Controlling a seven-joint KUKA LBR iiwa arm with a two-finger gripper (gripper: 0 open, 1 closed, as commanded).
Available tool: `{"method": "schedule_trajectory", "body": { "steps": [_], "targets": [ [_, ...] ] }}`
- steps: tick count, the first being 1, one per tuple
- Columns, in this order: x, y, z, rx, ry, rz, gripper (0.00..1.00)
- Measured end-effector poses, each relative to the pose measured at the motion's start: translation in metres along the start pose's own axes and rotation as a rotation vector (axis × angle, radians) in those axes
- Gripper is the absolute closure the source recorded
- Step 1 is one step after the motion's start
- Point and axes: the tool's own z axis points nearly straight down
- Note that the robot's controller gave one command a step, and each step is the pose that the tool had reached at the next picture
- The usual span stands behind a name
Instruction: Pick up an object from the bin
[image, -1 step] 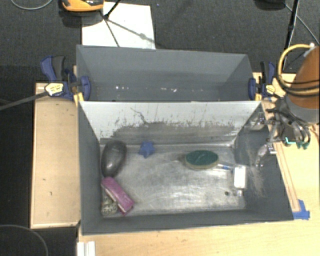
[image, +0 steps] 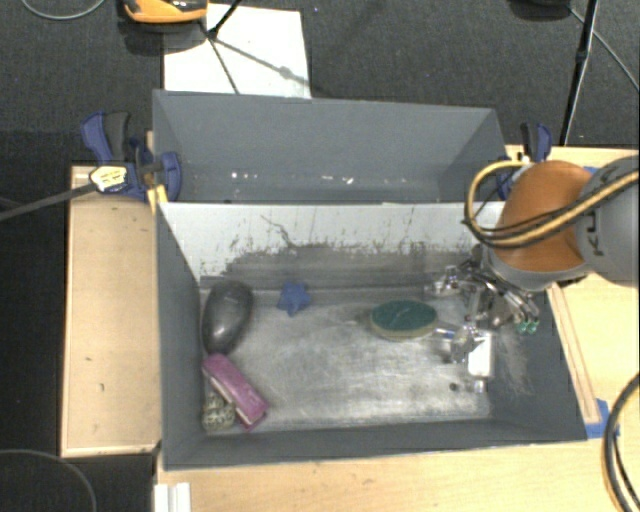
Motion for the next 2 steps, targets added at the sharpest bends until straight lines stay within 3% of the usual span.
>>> {"method": "schedule_trajectory", "body": {
  "steps": [1,2],
  "targets": [
    [-0.002,-0.001,-0.005,0.003,-0.006,-0.003,1.00],
    [0.012,0.007,-0.135,0.002,-0.002,-0.037,1.00]
  ]
}}
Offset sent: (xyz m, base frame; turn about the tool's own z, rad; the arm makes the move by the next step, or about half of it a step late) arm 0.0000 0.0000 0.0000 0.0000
